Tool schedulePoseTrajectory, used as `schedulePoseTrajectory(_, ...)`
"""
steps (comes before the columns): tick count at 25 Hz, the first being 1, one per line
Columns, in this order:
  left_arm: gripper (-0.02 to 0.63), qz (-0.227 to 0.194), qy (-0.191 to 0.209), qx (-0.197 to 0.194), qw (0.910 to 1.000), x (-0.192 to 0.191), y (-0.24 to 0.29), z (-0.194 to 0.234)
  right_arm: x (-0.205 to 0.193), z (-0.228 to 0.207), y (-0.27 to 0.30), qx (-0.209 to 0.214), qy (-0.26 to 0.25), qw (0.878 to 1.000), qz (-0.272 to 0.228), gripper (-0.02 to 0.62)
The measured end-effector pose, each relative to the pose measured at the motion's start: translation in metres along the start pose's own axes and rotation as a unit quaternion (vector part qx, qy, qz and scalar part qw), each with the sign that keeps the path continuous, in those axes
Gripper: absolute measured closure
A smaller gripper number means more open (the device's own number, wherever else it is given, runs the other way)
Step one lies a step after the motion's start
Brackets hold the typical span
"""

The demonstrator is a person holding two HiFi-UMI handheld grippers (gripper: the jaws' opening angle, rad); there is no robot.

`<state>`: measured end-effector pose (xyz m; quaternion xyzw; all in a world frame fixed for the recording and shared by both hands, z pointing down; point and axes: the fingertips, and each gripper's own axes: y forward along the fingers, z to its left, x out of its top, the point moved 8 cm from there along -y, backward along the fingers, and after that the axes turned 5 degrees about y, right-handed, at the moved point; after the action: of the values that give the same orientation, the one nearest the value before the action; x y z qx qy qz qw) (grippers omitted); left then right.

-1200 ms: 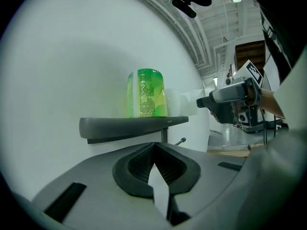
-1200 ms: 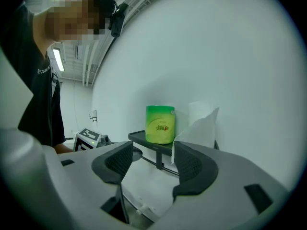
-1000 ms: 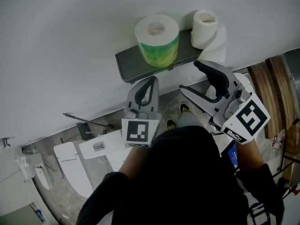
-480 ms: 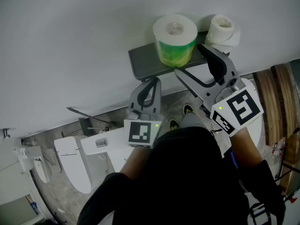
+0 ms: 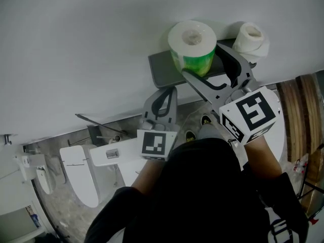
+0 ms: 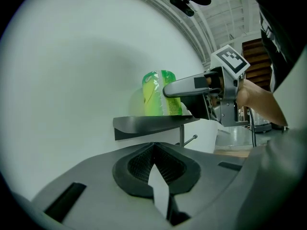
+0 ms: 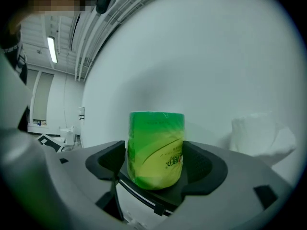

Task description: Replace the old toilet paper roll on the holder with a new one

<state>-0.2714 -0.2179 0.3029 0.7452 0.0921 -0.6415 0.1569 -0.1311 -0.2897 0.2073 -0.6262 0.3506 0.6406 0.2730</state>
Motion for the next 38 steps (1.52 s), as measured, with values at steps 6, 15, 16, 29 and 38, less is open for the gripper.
schedulePoseTrajectory(6, 0.592, 0.001, -0.004, 0.009, 0.9999, -0.002, -0.004, 0.010, 0.001, 0.008, 0.013, -0.013, -0.030, 0.999, 0.031, 0.236)
schedulePoseTrajectory(15, 0.592, 0.004, -0.007, 0.005, 1.0000, -0.006, -0.006, 0.011, 0.003, 0.012, 0.008, -0.017, -0.056, 0.998, 0.003, 0.236)
schedulePoseTrajectory(16, 0.592, 0.004, -0.006, 0.004, 1.0000, -0.005, -0.007, 0.010, 0.005, 0.014, 0.005, -0.015, -0.057, 0.998, -0.004, 0.236)
schedulePoseTrajectory(29, 0.592, 0.001, 0.001, -0.008, 1.0000, -0.008, -0.008, 0.001, 0.053, 0.030, -0.040, -0.011, -0.077, 0.993, -0.092, 0.238)
schedulePoseTrajectory(38, 0.592, -0.002, 0.020, -0.040, 0.9990, 0.001, -0.003, -0.030, 0.097, -0.009, -0.113, -0.086, -0.146, 0.977, -0.128, 0.238)
